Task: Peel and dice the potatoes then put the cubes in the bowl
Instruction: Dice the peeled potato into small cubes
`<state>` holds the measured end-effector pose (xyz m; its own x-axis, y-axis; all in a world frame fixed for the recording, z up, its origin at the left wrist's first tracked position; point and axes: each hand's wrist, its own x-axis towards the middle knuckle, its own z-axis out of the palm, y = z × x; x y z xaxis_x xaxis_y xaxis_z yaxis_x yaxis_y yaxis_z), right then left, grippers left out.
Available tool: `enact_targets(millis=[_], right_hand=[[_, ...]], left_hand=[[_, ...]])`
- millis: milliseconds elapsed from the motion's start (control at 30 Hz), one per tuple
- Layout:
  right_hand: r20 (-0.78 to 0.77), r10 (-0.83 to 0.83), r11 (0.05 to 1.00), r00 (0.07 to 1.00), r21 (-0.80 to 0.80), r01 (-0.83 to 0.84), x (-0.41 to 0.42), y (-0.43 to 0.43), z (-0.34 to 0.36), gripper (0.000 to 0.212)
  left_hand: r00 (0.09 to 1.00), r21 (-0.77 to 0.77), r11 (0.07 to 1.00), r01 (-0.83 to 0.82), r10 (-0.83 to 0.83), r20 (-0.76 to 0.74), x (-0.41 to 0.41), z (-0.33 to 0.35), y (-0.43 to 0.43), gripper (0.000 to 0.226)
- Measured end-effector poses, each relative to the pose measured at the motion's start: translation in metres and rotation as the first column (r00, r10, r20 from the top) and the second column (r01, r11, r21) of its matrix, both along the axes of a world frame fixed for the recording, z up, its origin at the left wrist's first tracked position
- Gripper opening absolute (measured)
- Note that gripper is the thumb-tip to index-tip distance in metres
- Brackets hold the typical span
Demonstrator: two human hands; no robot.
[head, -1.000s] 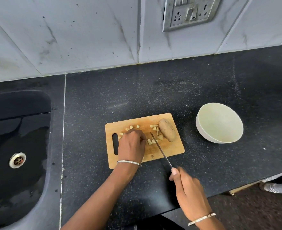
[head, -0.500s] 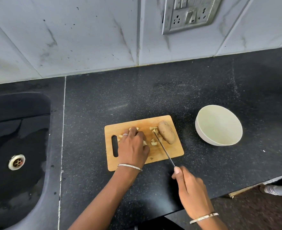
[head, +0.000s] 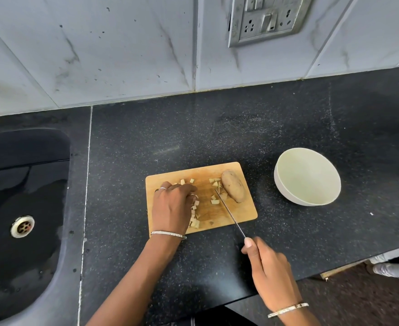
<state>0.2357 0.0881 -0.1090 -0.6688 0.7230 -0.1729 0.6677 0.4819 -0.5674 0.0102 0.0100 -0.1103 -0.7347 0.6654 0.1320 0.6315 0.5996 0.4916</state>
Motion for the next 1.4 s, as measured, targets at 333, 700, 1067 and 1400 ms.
enact_targets(millis=[333, 700, 1067, 1400], right_hand=[[-0.046, -0.032, 0.999, 0.998, 0.001, 0.032, 0.002, 0.007, -0.006, 0.053], [-0.03, 0.017, 0.997, 0.999, -0.07, -0.019, -0.009, 0.005, 0.004, 0.052], [0.001, 0.053, 0.998, 0.999, -0.022, -0.053, -0.013, 0.003, 0.005, 0.06], [0.002, 0.032, 0.996, 0.999, -0.085, -0.032, -0.015, 0.003, 0.011, 0.053]], left_hand=[[0.999, -0.024, 1.0, 0.011, -0.012, -0.041, 0.027, -0.001, 0.019, 0.007], [0.999, -0.144, 0.989, -0.023, 0.02, -0.027, 0.027, -0.007, 0.027, 0.011], [0.998, -0.119, 0.991, -0.057, 0.056, -0.011, 0.026, -0.008, 0.023, 0.014], [0.998, -0.146, 0.988, -0.054, 0.056, 0.011, 0.026, -0.006, 0.027, 0.01]])
